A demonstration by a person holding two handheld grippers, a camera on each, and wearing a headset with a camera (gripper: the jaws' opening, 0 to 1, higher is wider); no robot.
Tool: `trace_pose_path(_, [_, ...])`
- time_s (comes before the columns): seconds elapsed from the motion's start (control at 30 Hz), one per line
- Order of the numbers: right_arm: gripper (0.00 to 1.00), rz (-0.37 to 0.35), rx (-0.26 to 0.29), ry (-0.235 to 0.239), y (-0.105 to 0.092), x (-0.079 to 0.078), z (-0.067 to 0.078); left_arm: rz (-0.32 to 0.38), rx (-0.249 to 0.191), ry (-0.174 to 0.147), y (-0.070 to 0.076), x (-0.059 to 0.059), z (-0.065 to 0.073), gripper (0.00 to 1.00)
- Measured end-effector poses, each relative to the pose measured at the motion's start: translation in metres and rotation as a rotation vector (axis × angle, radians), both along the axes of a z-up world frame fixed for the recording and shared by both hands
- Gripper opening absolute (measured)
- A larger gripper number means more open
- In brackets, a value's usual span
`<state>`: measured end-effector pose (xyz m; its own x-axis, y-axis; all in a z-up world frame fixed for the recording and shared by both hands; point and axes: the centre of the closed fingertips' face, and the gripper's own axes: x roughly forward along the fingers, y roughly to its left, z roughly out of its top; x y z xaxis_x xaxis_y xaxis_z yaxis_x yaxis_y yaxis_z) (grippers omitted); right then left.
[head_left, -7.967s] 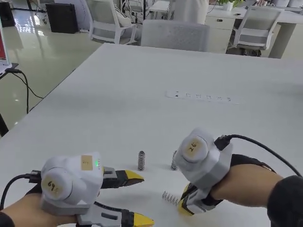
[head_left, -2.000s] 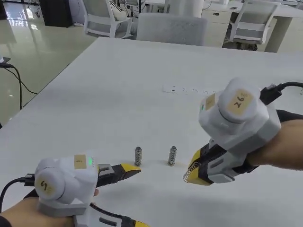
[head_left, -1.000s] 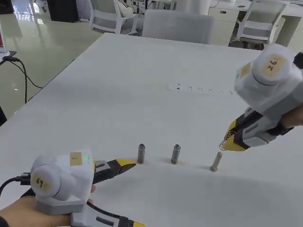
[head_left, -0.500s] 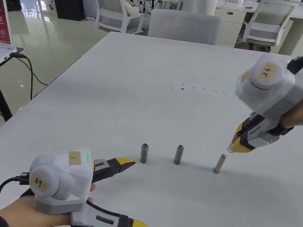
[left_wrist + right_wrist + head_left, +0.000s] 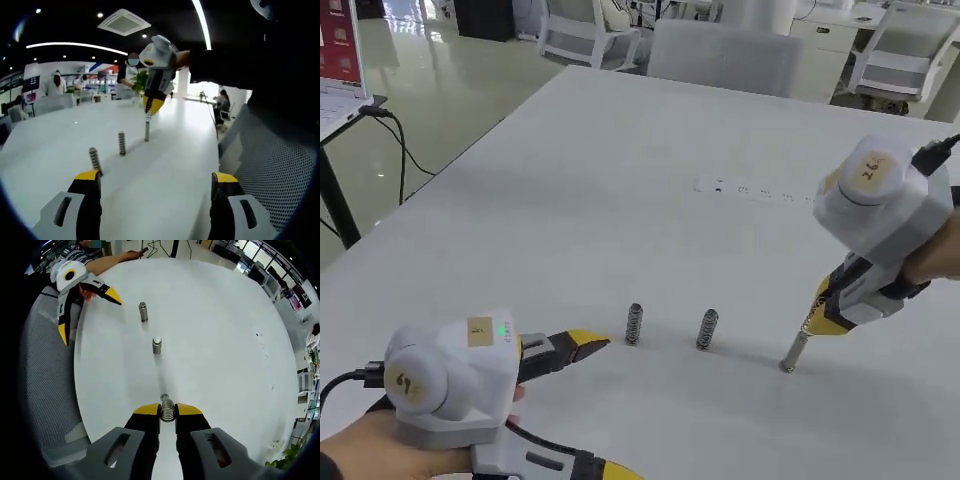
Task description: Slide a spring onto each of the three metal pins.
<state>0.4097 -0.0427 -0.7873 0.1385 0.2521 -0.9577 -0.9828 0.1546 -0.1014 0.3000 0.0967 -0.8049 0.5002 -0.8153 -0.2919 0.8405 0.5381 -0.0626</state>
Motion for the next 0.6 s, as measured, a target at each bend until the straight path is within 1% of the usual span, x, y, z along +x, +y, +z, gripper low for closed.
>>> trace_pose_path(0.17, [0.09,-0.001,-0.008,0.011,-0.001,0.0,-0.005,0.005,-0.001,-0.011,0.001,0.001,0.002,0.86])
trace_pose_path(0.3, [0.09,-0.004,-0.009,0.011,-0.001,0.001,-0.007,0.003,-0.004,-0.019,0.002,0.001,0.003,0.8])
trace_pose_path(0.6, [0.09,-0.007,-0.01,0.021,0.0,0.001,-0.012,0.009,-0.006,-0.033,0.003,0.003,0.005,0.81])
